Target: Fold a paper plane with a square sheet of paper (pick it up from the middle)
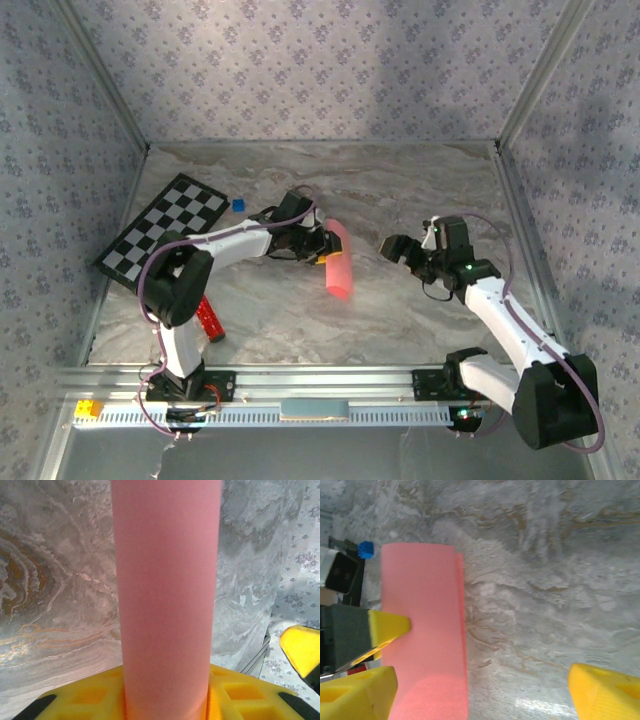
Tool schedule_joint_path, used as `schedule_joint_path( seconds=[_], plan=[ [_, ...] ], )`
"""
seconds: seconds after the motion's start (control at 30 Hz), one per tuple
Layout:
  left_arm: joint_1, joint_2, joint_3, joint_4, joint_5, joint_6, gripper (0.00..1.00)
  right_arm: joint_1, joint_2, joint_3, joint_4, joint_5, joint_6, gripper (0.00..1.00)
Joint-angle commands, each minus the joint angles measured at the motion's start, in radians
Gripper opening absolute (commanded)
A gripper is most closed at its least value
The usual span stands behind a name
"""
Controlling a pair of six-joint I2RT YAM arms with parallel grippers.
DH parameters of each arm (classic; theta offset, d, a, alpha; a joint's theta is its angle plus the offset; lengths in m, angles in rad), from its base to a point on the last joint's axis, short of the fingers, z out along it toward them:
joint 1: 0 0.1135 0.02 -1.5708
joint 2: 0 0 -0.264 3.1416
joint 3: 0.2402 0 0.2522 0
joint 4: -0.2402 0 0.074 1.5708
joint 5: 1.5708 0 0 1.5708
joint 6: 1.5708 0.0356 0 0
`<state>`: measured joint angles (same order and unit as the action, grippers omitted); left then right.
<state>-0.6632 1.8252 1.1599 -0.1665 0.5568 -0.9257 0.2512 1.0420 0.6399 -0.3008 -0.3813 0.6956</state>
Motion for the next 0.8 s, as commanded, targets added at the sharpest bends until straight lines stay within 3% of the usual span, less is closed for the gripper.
schedule_joint_path(
  seconds=[0.0,0.3,0.77],
  plan=[
    [-0.001,0.003,0.003,0.038,0.041,0.056,0.37,0.049,0.009,-0.008,0.055,0.02,0.014,0.88],
    [0.0,0.08,0.003,0.04,0.029,0.128,0.38,0.136,0.033,-0.016,0.057,0.09,0.044,0.86],
    [0.008,0.095,-0.021,-0.031,-0.09,0.184,0.48,0.154,0.062,-0.042,0.09,0.114,0.073,0.87]
  ],
)
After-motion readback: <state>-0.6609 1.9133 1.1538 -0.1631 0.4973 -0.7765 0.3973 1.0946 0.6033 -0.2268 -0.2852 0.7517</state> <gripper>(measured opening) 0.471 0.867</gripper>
